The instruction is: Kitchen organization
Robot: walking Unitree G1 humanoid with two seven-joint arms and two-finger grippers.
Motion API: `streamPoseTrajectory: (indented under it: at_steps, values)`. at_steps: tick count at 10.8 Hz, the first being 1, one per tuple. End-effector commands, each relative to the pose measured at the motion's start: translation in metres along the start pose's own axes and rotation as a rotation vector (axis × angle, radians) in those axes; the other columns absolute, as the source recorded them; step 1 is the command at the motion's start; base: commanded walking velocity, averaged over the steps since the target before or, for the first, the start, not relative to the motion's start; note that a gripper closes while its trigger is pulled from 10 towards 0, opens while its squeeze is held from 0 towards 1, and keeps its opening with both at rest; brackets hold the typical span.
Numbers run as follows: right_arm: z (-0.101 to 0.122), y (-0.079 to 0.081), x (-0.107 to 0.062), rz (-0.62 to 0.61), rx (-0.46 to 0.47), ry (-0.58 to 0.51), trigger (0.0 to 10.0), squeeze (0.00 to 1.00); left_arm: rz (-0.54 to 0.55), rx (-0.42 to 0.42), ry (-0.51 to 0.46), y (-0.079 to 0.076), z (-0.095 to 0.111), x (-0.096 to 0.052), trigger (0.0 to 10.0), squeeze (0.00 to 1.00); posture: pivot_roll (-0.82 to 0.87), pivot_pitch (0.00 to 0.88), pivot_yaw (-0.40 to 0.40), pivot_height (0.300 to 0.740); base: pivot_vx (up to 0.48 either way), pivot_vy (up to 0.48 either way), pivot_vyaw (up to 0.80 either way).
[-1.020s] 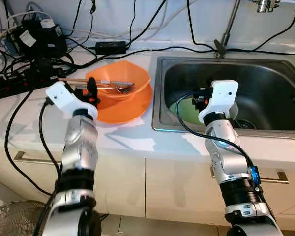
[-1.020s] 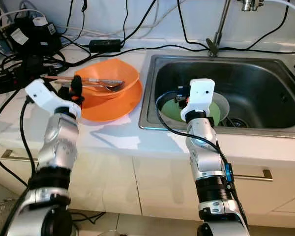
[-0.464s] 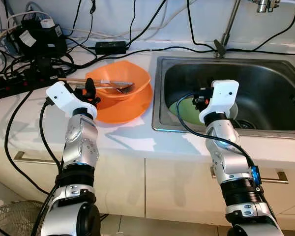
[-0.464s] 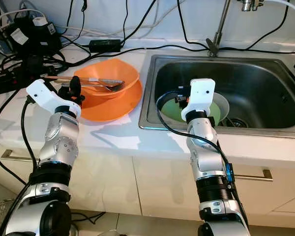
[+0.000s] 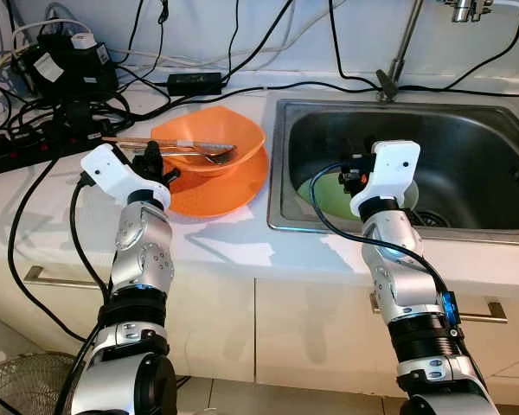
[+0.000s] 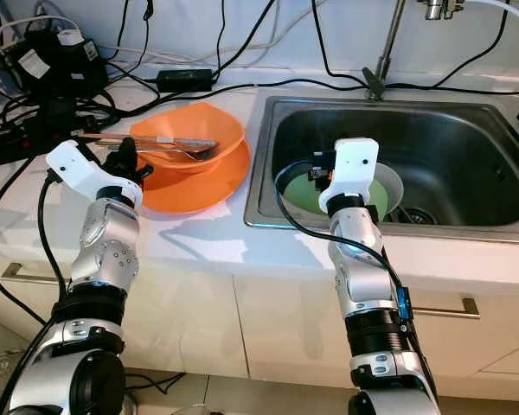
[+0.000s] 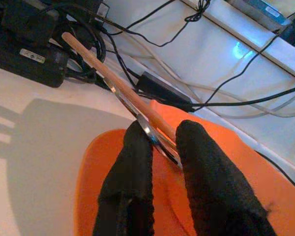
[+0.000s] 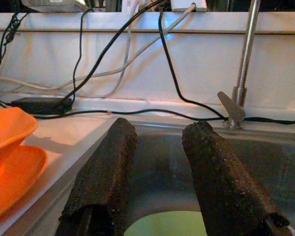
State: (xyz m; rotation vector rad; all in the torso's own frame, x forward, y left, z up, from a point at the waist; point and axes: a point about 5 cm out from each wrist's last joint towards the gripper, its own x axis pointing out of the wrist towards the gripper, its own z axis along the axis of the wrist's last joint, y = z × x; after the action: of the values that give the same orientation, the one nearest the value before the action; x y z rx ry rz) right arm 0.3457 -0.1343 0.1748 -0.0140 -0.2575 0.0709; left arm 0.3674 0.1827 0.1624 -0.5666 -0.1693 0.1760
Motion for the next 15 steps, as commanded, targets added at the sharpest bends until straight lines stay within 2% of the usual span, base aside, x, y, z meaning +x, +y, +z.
streamPoseTrajectory:
  at_steps: [1, 4, 7, 8, 9, 12, 15]
  values:
    - [0.007, 0.0, 0.004, 0.008, 0.0, -0.023, 10.0, 0.0, -0.019, 0.002, -0.021, -0.006, 0.005, 0.003, 0.0, 0.0, 0.05, 0.0, 0.032, 0.74, 0.0, 0.0, 0.0]
    - [0.007, 0.001, 0.005, 0.009, 0.001, -0.023, 10.0, 0.0, -0.038, -0.005, -0.021, -0.012, 0.005, 0.002, 0.0, 0.0, 0.05, 0.0, 0.03, 0.74, 0.0, 0.0, 0.0]
    - [0.007, 0.002, 0.004, 0.009, 0.002, -0.022, 10.0, 0.0, -0.082, -0.009, -0.008, -0.023, 0.008, 0.0, 0.0, 0.0, 0.06, 0.0, 0.034, 0.74, 0.0, 0.0, 0.0]
    - [0.007, 0.002, 0.004, 0.01, 0.003, -0.021, 10.0, 0.0, -0.118, 0.005, 0.002, -0.031, 0.01, -0.001, 5.8, 0.0, 0.06, 0.0, 0.035, 0.74, 0.0, 0.0, 0.0]
    - [0.007, 0.002, 0.004, 0.01, 0.003, -0.021, 10.0, 0.0, -0.137, 0.009, 0.003, -0.035, 0.012, -0.001, 10.0, 0.0, 0.06, 0.0, 0.035, 0.74, 0.0, 0.0, 0.0]
    - [0.007, 0.003, 0.005, 0.011, 0.005, -0.02, 10.0, 0.0, -0.244, 0.042, 0.047, -0.056, 0.022, -0.005, 10.0, 0.0, 0.06, 0.0, 0.038, 0.74, 0.0, 0.0, 0.0]
    - [0.006, 0.003, 0.005, 0.016, 0.005, -0.017, 10.0, 0.0, -0.389, 0.16, 0.166, -0.07, 0.028, -0.012, 10.0, 0.0, 0.06, 0.0, 0.041, 0.74, 0.0, 0.0, 0.0]
